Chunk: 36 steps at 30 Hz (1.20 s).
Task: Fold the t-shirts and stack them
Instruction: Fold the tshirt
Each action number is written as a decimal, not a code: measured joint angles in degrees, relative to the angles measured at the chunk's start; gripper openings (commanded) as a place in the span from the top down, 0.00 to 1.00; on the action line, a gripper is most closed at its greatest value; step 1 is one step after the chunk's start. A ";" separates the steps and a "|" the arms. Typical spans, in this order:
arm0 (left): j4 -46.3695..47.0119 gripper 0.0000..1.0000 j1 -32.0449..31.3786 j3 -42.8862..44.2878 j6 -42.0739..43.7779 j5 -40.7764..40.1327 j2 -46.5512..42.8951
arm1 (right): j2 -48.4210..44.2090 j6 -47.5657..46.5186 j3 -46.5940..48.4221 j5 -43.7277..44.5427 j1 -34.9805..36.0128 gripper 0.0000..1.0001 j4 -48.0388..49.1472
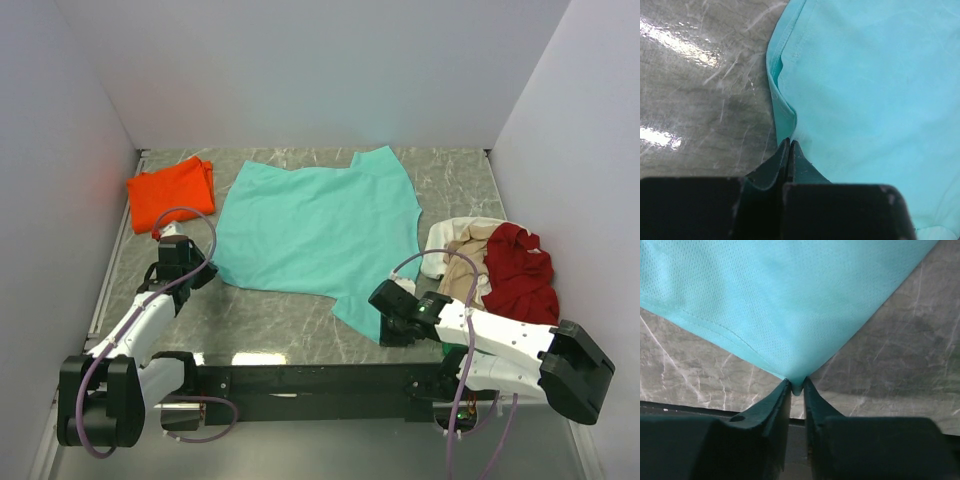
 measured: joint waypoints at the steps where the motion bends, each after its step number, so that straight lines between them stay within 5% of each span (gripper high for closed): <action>1: 0.00 0.99 -0.02 0.00 0.00 0.00 0.00 | -0.04 0.04 -0.02 0.02 0.00 0.85 0.00; 6: -0.13 1.00 -0.02 0.02 -0.02 0.00 0.00 | -0.52 0.28 -0.13 0.09 0.00 1.00 -0.83; 28: -4.17 1.00 -0.57 -0.90 -1.66 -5.16 -10.10 | -8.28 3.52 -0.11 1.18 5.14 1.00 -8.96; 36: -4.13 0.99 -2.69 -0.90 -1.55 -5.68 -4.90 | -6.16 2.27 6.56 5.97 4.72 1.00 -12.04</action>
